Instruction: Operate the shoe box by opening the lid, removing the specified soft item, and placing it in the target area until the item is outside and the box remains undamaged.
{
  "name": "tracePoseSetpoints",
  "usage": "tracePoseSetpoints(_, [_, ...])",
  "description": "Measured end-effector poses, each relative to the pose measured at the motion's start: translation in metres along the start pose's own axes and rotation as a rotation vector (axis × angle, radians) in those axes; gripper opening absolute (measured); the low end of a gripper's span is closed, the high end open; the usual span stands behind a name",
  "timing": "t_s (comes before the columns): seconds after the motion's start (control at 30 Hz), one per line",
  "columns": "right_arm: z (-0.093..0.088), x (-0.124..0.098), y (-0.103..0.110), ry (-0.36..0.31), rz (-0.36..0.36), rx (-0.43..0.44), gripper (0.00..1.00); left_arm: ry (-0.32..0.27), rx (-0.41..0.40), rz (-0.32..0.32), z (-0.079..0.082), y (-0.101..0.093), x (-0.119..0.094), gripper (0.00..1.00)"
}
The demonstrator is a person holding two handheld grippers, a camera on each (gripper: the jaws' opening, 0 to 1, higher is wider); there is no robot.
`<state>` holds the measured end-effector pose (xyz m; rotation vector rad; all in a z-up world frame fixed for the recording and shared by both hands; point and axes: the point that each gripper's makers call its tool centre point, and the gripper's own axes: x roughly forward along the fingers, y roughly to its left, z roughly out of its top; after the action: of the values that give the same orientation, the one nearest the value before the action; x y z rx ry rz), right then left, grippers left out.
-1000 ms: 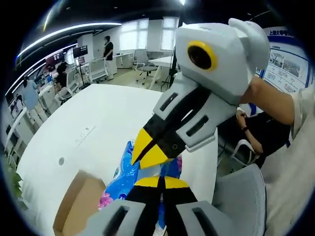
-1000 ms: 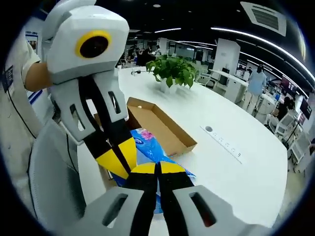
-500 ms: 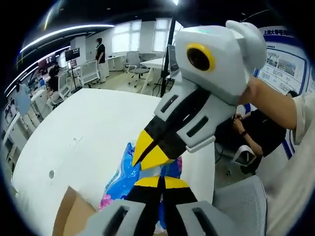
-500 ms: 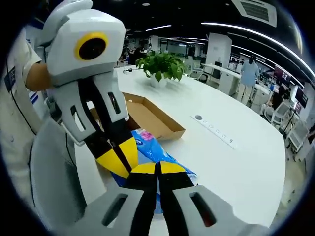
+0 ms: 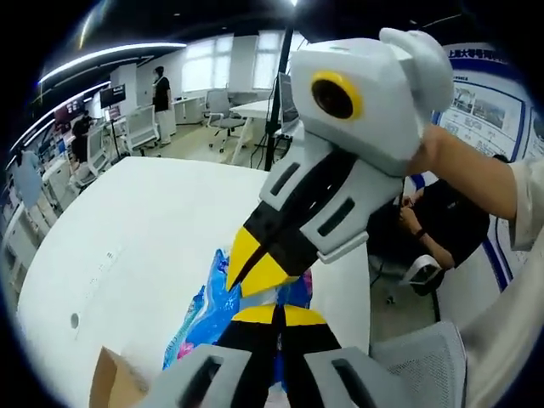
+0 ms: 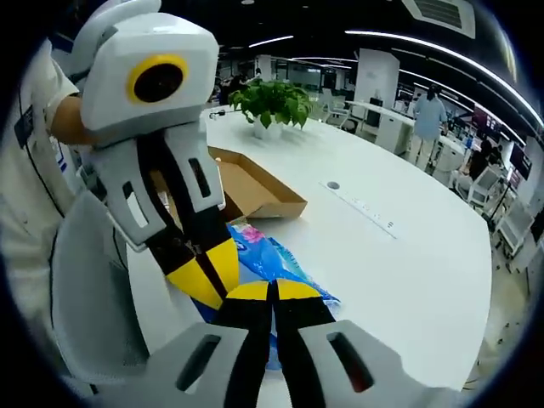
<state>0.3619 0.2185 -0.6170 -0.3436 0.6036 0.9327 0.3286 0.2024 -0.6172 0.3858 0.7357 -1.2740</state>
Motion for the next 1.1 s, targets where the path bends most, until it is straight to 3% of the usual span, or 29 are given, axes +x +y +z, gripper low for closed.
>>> tracePoseSetpoints(0.37, [-0.029, -0.006, -0.02, 0.024, -0.004, 0.037, 0.0, 0.033, 0.032, -0.024, 0.007, -0.003, 0.033, 0.0])
tracePoseSetpoints(1.1, [-0.061, -0.008, -0.062, 0.082, 0.003, 0.056, 0.0, 0.062, 0.073, -0.058, 0.025, 0.007, 0.087, 0.0])
